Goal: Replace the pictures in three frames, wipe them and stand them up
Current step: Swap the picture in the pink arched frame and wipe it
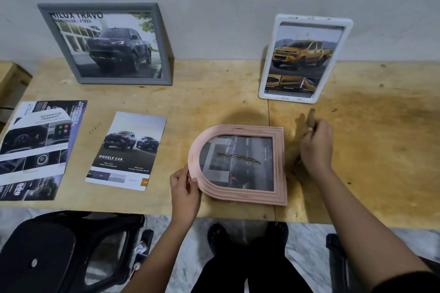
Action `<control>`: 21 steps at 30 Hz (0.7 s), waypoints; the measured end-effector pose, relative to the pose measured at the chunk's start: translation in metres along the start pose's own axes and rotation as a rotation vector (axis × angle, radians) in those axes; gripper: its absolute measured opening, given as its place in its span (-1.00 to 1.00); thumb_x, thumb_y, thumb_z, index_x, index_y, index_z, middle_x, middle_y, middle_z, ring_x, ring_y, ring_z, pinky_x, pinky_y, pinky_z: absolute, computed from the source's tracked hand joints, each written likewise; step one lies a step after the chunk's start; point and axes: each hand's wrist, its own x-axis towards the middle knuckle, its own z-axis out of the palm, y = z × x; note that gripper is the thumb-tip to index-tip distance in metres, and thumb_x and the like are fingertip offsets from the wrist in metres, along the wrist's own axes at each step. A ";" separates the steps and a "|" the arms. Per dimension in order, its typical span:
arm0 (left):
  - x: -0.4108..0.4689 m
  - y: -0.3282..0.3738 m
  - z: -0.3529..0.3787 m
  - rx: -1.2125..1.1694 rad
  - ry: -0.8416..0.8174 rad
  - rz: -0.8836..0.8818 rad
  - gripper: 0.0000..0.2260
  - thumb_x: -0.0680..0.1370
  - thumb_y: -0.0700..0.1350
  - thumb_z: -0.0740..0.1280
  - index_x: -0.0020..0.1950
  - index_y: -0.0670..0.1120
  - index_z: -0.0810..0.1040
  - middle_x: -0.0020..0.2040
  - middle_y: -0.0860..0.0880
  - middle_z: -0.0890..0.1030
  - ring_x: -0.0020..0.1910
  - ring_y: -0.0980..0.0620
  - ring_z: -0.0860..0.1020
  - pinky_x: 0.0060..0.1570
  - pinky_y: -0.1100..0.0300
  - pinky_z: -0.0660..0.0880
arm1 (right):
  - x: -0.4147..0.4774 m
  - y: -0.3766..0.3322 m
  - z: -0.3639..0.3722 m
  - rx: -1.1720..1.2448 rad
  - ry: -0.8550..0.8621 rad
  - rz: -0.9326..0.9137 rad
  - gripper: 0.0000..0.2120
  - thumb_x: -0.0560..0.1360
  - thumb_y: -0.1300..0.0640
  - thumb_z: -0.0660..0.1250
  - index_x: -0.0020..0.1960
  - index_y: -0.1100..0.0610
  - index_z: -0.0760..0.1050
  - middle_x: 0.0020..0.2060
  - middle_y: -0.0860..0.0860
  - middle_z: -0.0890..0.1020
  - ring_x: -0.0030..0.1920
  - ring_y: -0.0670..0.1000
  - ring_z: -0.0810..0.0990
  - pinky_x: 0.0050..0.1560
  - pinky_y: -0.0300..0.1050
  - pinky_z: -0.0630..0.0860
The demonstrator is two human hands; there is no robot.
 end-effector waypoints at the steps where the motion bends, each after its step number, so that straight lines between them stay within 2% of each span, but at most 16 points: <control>1: 0.001 -0.001 0.000 0.010 -0.001 0.009 -0.65 0.59 -0.30 0.16 0.38 -0.16 0.38 0.15 -0.05 0.31 -0.03 0.56 0.33 -0.07 0.68 0.19 | 0.001 -0.009 0.011 -0.011 -0.007 -0.091 -0.84 0.54 0.35 0.11 0.07 0.35 0.39 -0.01 0.27 0.44 -0.14 0.12 0.40 -0.16 -0.10 0.33; 2: 0.001 0.000 -0.001 0.019 -0.002 0.016 -0.64 0.59 -0.30 0.16 0.38 -0.16 0.37 0.15 -0.04 0.30 0.00 0.50 0.35 -0.04 0.64 0.20 | 0.001 -0.018 0.022 -0.050 -0.052 -0.151 -0.85 0.53 0.35 0.12 0.07 0.34 0.39 -0.03 0.25 0.45 -0.19 0.09 0.40 -0.20 -0.05 0.38; 4: 0.002 -0.001 0.000 0.032 -0.009 0.015 -0.64 0.58 -0.31 0.16 0.39 -0.16 0.36 0.15 -0.03 0.28 0.03 0.30 0.38 0.03 0.53 0.22 | -0.004 -0.035 0.042 -0.171 -0.244 -0.100 -0.81 0.55 0.30 0.10 0.15 0.26 0.33 0.04 0.21 0.40 -0.20 0.12 0.44 -0.22 0.02 0.40; 6: 0.003 -0.002 0.000 0.038 -0.009 0.008 -0.63 0.58 -0.32 0.17 0.39 -0.18 0.36 0.15 -0.04 0.28 0.05 0.13 0.37 0.05 0.50 0.22 | -0.015 -0.048 0.060 -0.255 -0.332 -0.077 -0.76 0.55 0.28 0.09 0.22 0.22 0.28 0.14 0.20 0.34 -0.24 0.14 0.42 -0.27 0.01 0.34; 11: 0.006 -0.006 0.001 0.043 -0.010 0.017 -0.63 0.58 -0.31 0.18 0.40 -0.21 0.33 0.15 -0.04 0.28 0.08 0.09 0.36 0.03 0.56 0.21 | -0.037 -0.078 0.090 -0.207 -0.379 -0.124 -0.75 0.51 0.33 0.10 0.19 0.23 0.28 0.17 0.22 0.32 -0.24 0.16 0.40 -0.34 -0.06 0.22; 16: 0.009 -0.009 0.001 0.018 -0.006 0.010 -0.63 0.57 -0.34 0.20 0.38 -0.22 0.36 0.14 -0.06 0.29 0.07 0.10 0.37 -0.01 0.67 0.21 | -0.040 -0.088 0.106 -0.189 -0.396 -0.173 -0.73 0.49 0.36 0.10 0.18 0.24 0.29 0.14 0.23 0.33 -0.25 0.14 0.34 -0.31 -0.03 0.25; 21: 0.010 -0.010 0.001 -0.006 -0.011 0.004 -0.62 0.55 -0.39 0.20 0.37 -0.25 0.37 0.12 -0.05 0.29 0.09 0.05 0.39 0.03 0.63 0.25 | -0.065 -0.107 0.123 -0.157 -0.642 -0.356 -0.72 0.52 0.36 0.10 0.23 0.25 0.31 0.17 0.23 0.32 -0.15 0.24 0.48 -0.25 -0.01 0.31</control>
